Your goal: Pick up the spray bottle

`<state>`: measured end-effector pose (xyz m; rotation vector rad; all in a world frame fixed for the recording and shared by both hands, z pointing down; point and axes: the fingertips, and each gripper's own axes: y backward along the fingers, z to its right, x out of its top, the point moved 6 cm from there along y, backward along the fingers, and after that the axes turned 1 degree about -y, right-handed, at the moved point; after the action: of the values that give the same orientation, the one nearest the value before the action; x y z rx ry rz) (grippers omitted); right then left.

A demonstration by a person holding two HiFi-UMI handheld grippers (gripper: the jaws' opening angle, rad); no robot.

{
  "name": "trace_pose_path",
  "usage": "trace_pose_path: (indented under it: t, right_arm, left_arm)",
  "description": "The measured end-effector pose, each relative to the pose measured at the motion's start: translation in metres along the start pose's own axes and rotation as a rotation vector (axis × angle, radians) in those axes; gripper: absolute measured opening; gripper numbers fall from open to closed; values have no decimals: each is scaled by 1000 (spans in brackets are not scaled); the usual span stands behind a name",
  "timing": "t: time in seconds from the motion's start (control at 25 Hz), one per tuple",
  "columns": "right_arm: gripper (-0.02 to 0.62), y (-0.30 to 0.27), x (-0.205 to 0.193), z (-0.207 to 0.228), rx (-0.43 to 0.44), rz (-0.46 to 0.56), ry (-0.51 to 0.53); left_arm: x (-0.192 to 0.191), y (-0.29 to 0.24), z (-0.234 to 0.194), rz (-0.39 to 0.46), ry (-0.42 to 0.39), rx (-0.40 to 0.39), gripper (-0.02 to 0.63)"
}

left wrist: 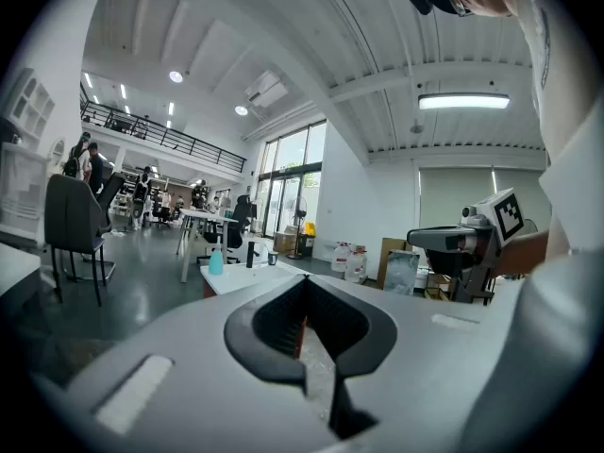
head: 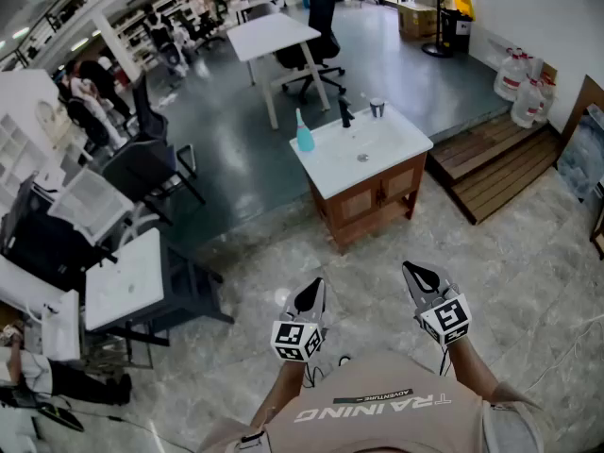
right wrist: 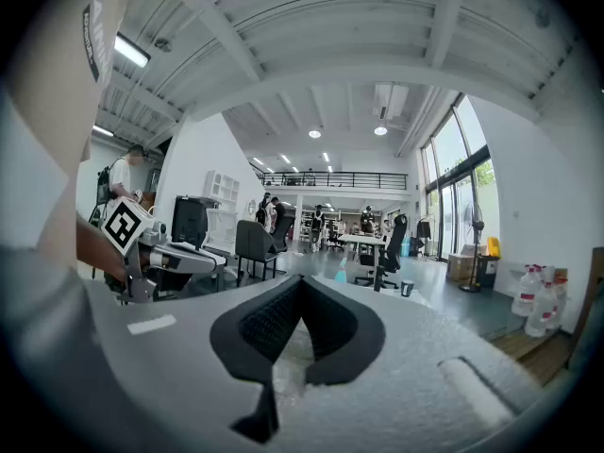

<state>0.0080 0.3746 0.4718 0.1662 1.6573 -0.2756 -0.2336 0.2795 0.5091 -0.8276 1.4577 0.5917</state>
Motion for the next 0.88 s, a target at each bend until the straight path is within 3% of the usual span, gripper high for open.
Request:
trace_pose_path:
  t: [0.16, 0.36, 0.6, 0.88]
  right_arm:
    - [2, -3, 7, 12, -5, -3, 26]
    - [2, -3, 12, 14, -19, 44, -71]
    - [2, -5, 8, -1, -11, 41, -73]
    - [2, -7, -11, -15, -40, -2, -141]
  left_arm:
    - [10, -5, 8, 19, -37, -30, 18]
    - [12, -2, 8, 47, -28, -15, 18]
    - [9, 6, 7, 43, -34, -17, 18]
    - [-18, 27, -6, 10, 33, 18, 18]
